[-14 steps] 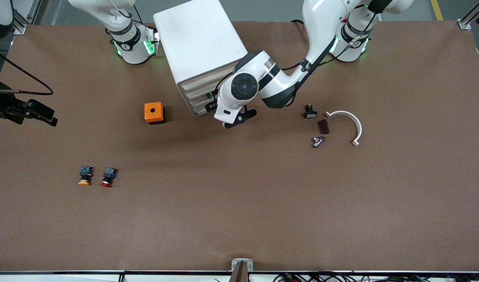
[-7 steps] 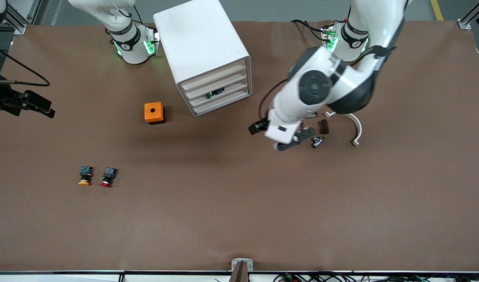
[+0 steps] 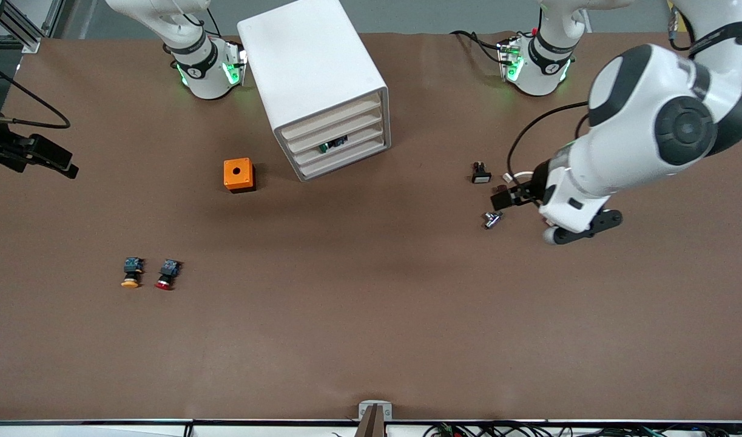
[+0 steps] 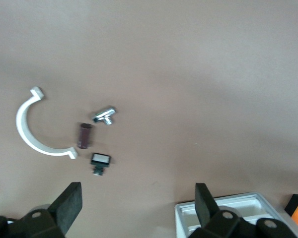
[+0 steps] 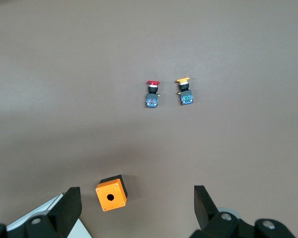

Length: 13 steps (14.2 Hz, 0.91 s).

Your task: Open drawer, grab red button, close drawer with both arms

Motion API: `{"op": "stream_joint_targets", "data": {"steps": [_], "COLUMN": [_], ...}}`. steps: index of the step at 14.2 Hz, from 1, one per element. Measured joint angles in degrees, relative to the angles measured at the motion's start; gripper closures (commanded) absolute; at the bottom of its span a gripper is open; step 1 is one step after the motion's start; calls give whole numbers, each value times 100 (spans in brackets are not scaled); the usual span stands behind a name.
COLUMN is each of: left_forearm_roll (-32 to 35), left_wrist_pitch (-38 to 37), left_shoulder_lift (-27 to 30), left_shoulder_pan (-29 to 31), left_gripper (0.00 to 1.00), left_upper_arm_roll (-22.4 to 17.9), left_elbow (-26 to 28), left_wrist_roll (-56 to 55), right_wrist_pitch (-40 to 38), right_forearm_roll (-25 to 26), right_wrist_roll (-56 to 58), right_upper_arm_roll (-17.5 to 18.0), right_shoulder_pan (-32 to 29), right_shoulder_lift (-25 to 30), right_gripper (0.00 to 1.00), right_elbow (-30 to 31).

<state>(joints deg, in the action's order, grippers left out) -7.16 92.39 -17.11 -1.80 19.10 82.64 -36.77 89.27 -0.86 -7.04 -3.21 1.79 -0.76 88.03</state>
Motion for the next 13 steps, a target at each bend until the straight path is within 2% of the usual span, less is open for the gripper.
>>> {"op": "stream_joint_targets", "data": {"steps": [4, 10, 13], "left_forearm_roll": [159, 193, 278], "left_wrist_pitch": [-174, -1006, -1080], "left_shoulder_lift": [69, 701, 1203], "left_shoulder_pan": [234, 135, 148], "left_gripper": [0, 0, 0], "left_upper_arm_roll": [-115, -1322, -1793], "left_elbow": [4, 71, 491], "left_wrist_roll": [683, 2672, 3257], "right_wrist_pitch": [6, 16, 22], "right_forearm_roll": [0, 0, 0], "right_wrist_roll": [-11, -11, -11], "right_upper_arm_roll": [-3, -4, -4], "right_shoulder_pan": [-3, -4, -4], "right_shoulder_lift": [33, 38, 39], "right_gripper": [0, 0, 0], "right_elbow": [36, 38, 38]}}
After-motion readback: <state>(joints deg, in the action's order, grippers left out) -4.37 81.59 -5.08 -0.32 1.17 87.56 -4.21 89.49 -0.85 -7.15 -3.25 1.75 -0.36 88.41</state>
